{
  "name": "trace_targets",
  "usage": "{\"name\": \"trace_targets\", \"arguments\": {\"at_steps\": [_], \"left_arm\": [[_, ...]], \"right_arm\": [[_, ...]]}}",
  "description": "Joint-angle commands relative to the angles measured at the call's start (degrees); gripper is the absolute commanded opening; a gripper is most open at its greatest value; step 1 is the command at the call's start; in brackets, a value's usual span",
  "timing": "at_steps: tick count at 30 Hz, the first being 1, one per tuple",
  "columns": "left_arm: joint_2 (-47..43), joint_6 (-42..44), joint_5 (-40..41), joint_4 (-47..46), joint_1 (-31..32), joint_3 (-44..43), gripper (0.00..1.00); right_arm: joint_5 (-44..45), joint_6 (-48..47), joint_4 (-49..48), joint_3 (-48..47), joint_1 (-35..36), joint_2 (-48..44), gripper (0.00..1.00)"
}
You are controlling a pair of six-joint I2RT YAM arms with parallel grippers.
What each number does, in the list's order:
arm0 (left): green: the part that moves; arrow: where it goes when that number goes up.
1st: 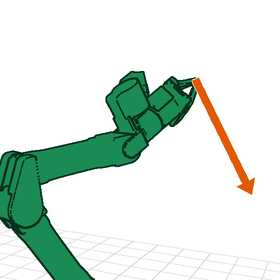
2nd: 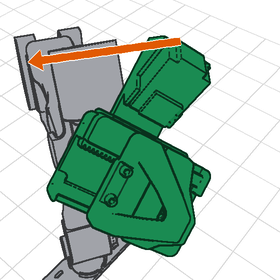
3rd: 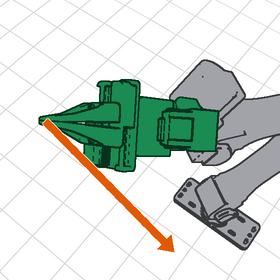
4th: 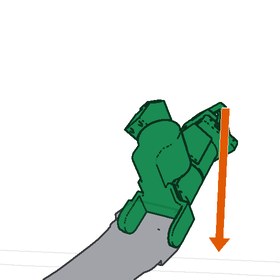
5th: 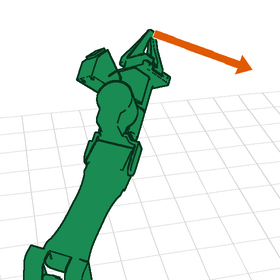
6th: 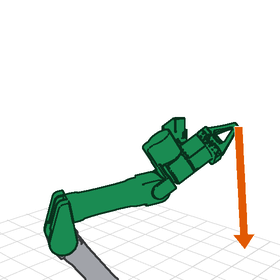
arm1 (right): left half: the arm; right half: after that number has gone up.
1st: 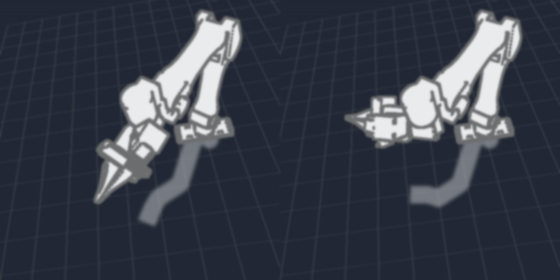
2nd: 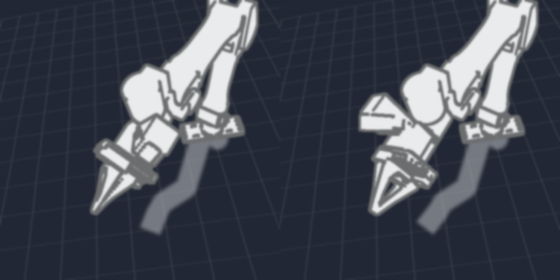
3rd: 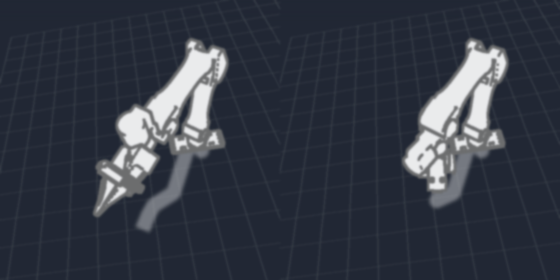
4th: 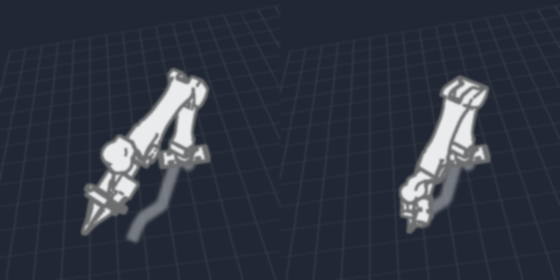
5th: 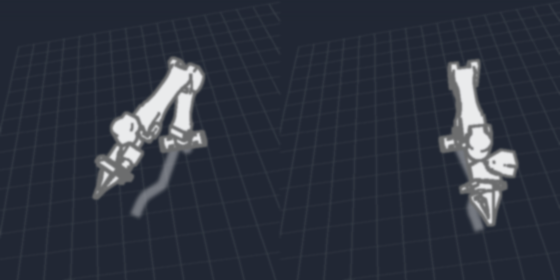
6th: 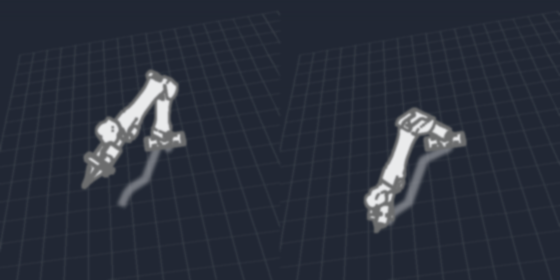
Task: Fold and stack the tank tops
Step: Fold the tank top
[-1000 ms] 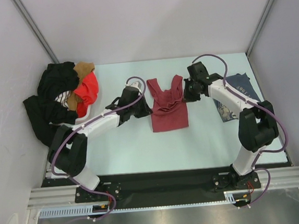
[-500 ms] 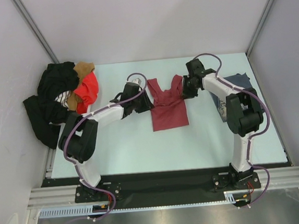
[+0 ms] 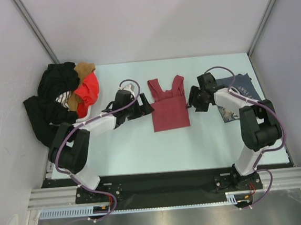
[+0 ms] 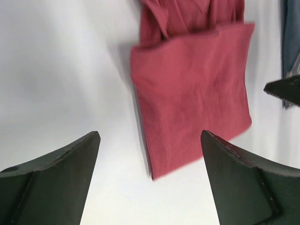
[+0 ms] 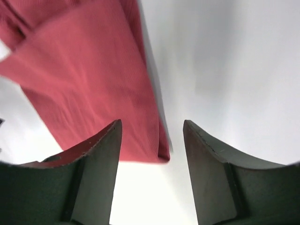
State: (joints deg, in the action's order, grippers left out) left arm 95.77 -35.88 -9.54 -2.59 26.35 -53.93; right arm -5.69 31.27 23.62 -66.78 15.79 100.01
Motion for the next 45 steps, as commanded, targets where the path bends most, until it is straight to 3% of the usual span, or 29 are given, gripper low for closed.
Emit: {"name": "trace_targets", "arguments": {"at_steps": [1, 4, 7, 13, 17, 19, 23, 24, 26, 27, 29, 38, 45], "left_arm": [[-5.06, 0.99, -2.68, -4.00, 3.61, 4.70, 0.94], [-6.38, -0.15, -1.27, -5.40, 6.96, 8.40, 0.96], [-4.55, -1.47, -1.71, -6.81, 8.54, 9.55, 0.96], [-1.37, -4.11, -0.83, -6.37, 8.81, 9.72, 0.87], [-0.23, -4.90, -0.92, -6.90, 9.16, 10.51, 0.76], [0.38, -5.16, -1.18, -7.25, 9.34, 10.60, 0.68], [1.35, -5.87, -1.62, -8.83, 9.69, 11.48, 0.51], [1.79, -6.04, -1.71, -9.10, 9.77, 12.00, 0.40], [2.14, -6.40, -2.06, -9.89, 9.86, 12.45, 0.28], [2.32, -6.40, -2.15, -10.06, 9.95, 12.80, 0.13], [2.32, -6.31, -2.24, -9.81, 10.13, 13.24, 0.00], [-5.22, -7.01, -2.59, -9.10, 12.32, 22.81, 0.00], [-11.82, -11.58, 0.13, -9.01, 20.83, 29.75, 0.00]], "right_arm": [[-6.15, -0.85, -5.68, 6.20, 0.11, -5.78, 0.60], [-9.85, -1.64, -7.70, 10.34, 0.47, -7.63, 0.68], [-9.86, -1.91, -7.71, 11.50, 1.26, -7.46, 0.68], [-9.95, -1.38, -9.20, 14.31, 1.96, -6.23, 0.63], [-10.30, -1.21, -9.55, 14.75, 2.66, -4.82, 0.52], [-10.30, -1.21, -9.29, 15.36, 3.10, -4.73, 0.50], [-10.39, -0.94, -9.73, 17.12, 3.54, -5.52, 0.33], [-10.48, -0.86, -9.73, 17.39, 3.54, -5.70, 0.29], [-10.92, -0.94, -9.64, 18.00, 3.63, -5.96, 0.15], [-11.00, -0.94, -9.47, 18.09, 3.81, -6.22, 0.11], [-10.83, -1.12, -8.25, 18.44, 4.42, -6.66, 0.00], [-7.93, 1.86, -3.06, 27.31, 8.11, -17.19, 0.00], [-5.30, 6.43, 1.43, 34.35, 12.85, -26.94, 0.00]]}}
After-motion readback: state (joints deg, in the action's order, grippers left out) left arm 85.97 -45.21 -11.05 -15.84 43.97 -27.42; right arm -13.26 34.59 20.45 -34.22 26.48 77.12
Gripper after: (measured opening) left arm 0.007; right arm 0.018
